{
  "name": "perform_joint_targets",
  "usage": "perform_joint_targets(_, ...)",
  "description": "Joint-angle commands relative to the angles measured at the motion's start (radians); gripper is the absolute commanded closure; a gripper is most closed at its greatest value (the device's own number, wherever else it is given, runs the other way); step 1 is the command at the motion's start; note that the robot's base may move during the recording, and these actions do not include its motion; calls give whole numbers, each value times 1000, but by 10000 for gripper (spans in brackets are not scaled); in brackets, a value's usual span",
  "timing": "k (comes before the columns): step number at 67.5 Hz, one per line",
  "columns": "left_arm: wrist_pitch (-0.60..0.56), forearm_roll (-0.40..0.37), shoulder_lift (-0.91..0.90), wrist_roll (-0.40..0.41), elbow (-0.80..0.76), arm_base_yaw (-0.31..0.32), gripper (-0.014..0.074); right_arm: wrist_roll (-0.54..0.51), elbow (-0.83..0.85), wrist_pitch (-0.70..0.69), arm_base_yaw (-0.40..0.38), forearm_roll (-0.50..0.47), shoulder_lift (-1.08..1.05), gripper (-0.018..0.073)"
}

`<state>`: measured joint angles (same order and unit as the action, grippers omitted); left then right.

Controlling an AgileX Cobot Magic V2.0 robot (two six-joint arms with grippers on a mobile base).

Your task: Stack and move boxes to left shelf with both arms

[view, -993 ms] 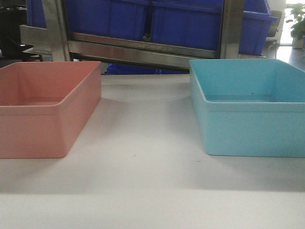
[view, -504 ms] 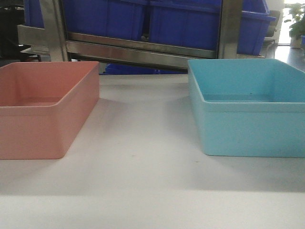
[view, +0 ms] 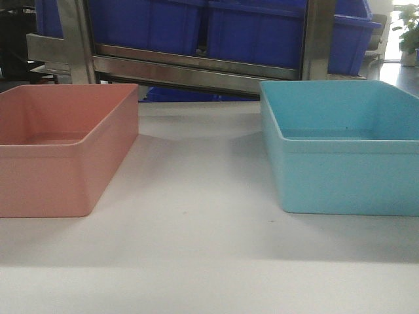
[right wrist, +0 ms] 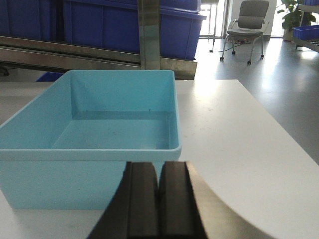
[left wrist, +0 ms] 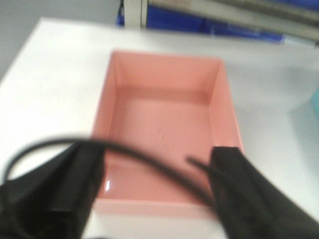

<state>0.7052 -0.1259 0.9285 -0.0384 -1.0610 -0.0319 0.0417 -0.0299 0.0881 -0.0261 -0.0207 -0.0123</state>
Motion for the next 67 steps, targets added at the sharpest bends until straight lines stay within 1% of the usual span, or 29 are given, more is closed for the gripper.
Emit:
perform_joint_targets(1, 53, -17, 96, 2, -117, -16, 90, -4, 24, -88, -2, -3, -17, 507)
perform_joint_targets(3, 102, -17, 142, 2, -157, -28, 65, -4, 24, -88, -2, -3, -17, 507)
perform_joint_targets(7, 194, -17, 219, 2, -229, -58, 42, -4, 24, -88, -2, -3, -17, 507)
perform_joint_targets(12, 299, -17, 343, 0, -351, -111, 41, -4, 24, -88, -2, -3, -17, 507)
perform_joint_targets(17, 405, -17, 462, -33, -468, -161, 41, -4, 24, -88, -2, -3, -17, 507)
perform_joint_targets(22, 486, -25, 579, -65, -586, -180, 41, -4, 24, -88, -2, -3, -17, 507)
perform_joint_targets(27, 542, -25, 688, -86, -693, -180, 41, -4, 24, -88, -2, -3, -17, 507)
perform_joint_targets(32, 550, -31, 783, -99, -780, -174, 41, -4, 24, -88, -2, -3, -17, 507)
perform_joint_targets(39, 534, -33, 892, -113, -858, -154, 41, -4, 24, -88, -2, -3, -17, 507)
perform_joint_targets(48, 491, -33, 983, -115, -870, -137, 41, -4, 24, -106, -2, -3, -17, 507)
perform_joint_targets(54, 456, -33, 1035, -137, -870, -134, 41, -4, 24, -110, -2, -3, -17, 507)
perform_joint_targets(67, 411, -33, 1130, -137, -870, -134, 41, -4, 24, -110, -2, -3, -17, 507)
